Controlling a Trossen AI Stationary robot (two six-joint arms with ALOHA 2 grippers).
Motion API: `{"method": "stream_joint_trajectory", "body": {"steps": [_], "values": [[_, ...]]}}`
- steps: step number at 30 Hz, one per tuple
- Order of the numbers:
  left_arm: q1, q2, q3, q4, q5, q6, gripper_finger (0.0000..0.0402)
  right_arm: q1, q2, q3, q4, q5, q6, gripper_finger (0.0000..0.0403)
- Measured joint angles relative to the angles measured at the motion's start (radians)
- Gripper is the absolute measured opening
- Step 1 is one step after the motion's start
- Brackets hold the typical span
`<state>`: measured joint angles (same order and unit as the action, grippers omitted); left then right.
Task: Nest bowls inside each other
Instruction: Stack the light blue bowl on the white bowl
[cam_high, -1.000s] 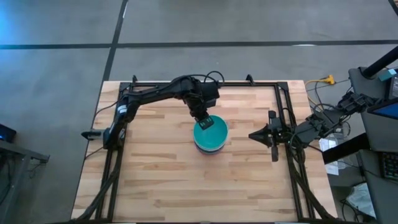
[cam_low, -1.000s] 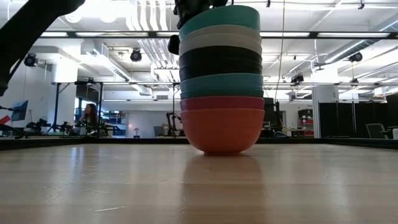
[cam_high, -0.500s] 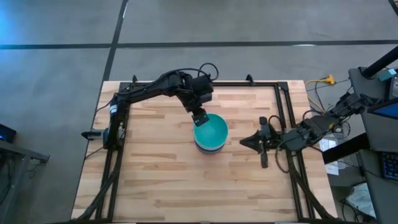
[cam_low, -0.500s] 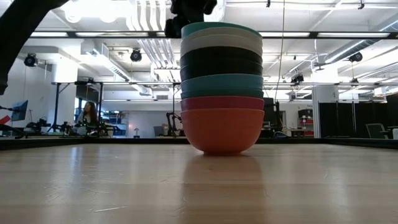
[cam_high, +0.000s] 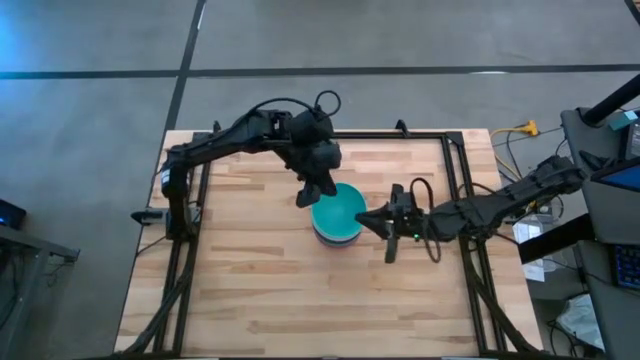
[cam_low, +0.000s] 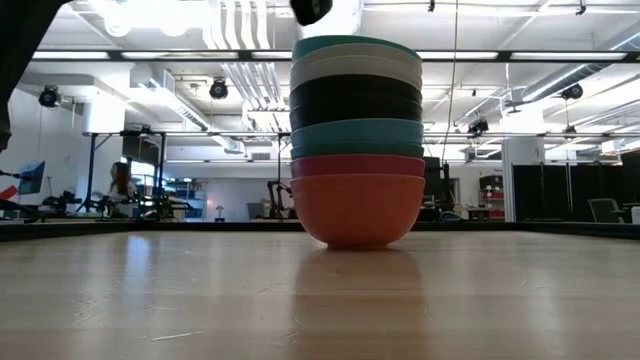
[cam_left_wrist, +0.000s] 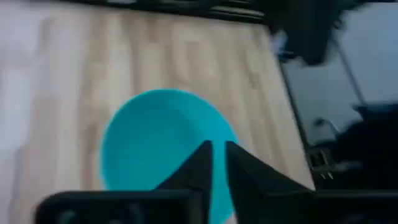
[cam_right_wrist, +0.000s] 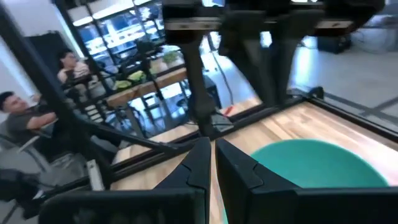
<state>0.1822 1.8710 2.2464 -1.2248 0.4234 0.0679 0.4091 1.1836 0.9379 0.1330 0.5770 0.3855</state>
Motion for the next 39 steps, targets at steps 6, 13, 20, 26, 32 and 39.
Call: {"method": "stream_joint_trajectory", "body": {"steps": [6, 13, 20, 26, 32, 39], "values": [[0.0, -0.039, -0.16, 0.137, 0.159, 0.154, 0.0004, -0.085, 0.064, -0.013, 0.015, -0.087, 0.083, 0.0018], [0.015, -0.167, -0.507, 0.445, 0.166, 0.145, 0.0, -0.144, 0.121, -0.022, 0.059, -0.106, 0.09, 0.0018], [0.063, -0.305, -0.874, 0.836, 0.136, 0.013, 0.0, -0.197, 0.125, -0.037, 0.054, -0.105, 0.12, 0.0018], [0.093, -0.348, -1.041, 0.986, 0.14, -0.086, 0.0, -0.226, 0.121, -0.046, -0.055, -0.083, 0.186, 0.0018], [0.093, -0.36, -1.073, 0.994, 0.144, -0.097, 0.0, -0.24, 0.135, -0.045, -0.145, -0.052, 0.257, 0.0018], [0.093, -0.384, -1.057, 1.015, 0.144, -0.123, 0.0, -0.24, 0.133, -0.045, -0.162, -0.052, 0.261, 0.0018]]}}
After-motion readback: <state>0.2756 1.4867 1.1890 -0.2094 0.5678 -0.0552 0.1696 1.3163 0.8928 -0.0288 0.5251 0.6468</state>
